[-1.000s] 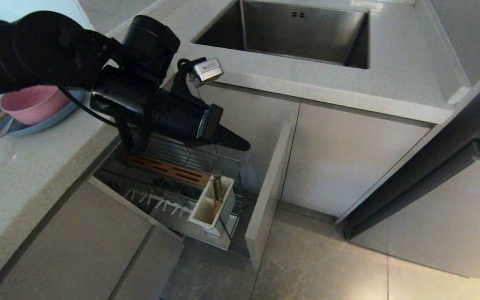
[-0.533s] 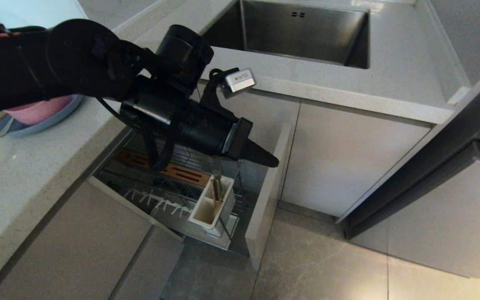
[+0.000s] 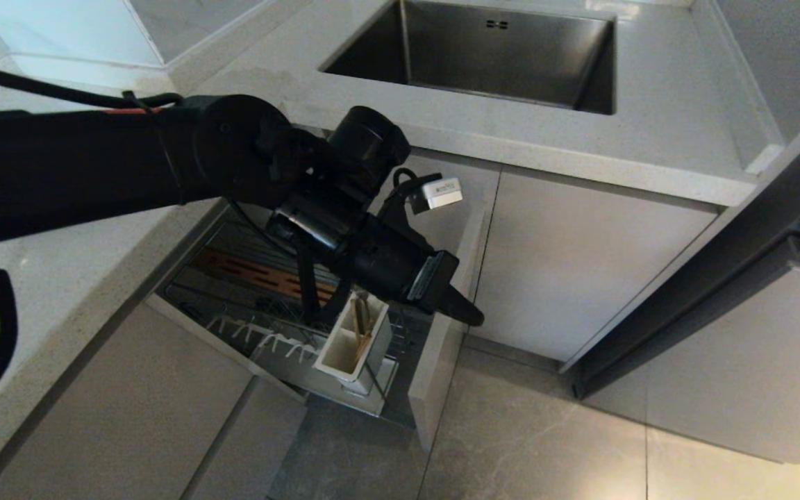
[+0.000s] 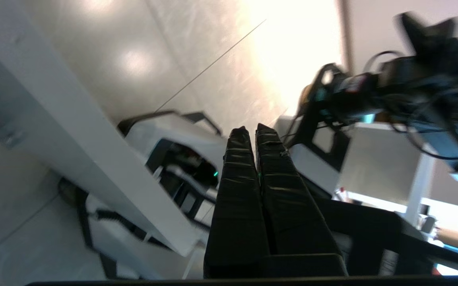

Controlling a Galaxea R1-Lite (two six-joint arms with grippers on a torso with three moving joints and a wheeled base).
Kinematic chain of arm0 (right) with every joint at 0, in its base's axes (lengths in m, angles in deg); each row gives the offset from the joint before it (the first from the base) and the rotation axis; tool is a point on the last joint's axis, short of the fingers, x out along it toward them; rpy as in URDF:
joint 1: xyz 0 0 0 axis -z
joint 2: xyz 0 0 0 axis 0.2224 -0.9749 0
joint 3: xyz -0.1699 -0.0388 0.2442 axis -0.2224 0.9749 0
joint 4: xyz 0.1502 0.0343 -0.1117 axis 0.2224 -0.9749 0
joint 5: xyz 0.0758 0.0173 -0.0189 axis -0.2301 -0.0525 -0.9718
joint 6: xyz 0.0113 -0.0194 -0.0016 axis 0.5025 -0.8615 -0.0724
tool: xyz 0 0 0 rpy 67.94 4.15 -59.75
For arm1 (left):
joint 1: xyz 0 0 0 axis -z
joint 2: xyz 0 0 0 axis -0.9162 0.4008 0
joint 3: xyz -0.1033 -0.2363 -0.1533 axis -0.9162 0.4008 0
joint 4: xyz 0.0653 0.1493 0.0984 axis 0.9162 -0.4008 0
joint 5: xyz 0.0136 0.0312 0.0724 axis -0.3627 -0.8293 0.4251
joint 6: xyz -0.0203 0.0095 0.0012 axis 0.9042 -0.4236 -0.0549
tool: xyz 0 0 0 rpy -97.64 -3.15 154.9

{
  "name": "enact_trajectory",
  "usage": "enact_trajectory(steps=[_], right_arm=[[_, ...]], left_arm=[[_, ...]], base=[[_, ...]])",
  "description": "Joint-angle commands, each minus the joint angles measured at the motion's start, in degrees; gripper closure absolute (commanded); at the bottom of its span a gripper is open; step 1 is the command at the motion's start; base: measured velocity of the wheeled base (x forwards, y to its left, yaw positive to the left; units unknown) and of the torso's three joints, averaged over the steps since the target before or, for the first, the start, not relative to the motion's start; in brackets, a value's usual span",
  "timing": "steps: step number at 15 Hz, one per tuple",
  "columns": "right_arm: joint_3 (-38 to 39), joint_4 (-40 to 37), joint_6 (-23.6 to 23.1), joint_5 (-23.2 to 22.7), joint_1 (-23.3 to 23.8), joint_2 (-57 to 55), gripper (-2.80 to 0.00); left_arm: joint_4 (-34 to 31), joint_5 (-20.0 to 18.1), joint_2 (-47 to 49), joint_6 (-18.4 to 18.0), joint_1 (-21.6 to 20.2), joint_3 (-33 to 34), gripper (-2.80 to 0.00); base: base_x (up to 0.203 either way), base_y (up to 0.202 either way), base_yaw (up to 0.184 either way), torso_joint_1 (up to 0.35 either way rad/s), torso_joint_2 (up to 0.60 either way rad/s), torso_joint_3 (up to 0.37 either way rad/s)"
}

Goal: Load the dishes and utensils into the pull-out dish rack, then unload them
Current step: Close the cupboard

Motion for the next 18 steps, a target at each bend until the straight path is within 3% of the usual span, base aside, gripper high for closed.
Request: enact_trajectory(steps=[1, 3, 8, 18], right_arm=[[0.0, 0.0, 0.0, 0.0, 0.0, 0.0, 0.00], [0.0, 0.0, 0.0, 0.0, 0.0, 0.0, 0.00], [0.0, 0.0, 0.0, 0.0, 0.0, 0.0, 0.00], [0.0, 0.0, 0.0, 0.0, 0.0, 0.0, 0.00]], left_arm=[[-0.4, 1.6, 1.4, 0.0, 0.1, -0.1, 0.00], [-0.9, 6.4, 1.4, 0.0, 0.1, -0.1, 0.00], [-1.6, 14.5, 0.5, -0.1, 0.2, -0.1, 0.00], [-4.2, 17.9, 1.2, -0.1, 0.4, -0.1, 0.00]], base=[[0.000, 0.000, 0.000, 0.000, 0.00, 0.000], [0.000, 0.000, 0.000, 0.000, 0.00, 0.000], [0.000, 0.000, 0.000, 0.000, 0.00, 0.000], [0.000, 0.000, 0.000, 0.000, 0.00, 0.000]])
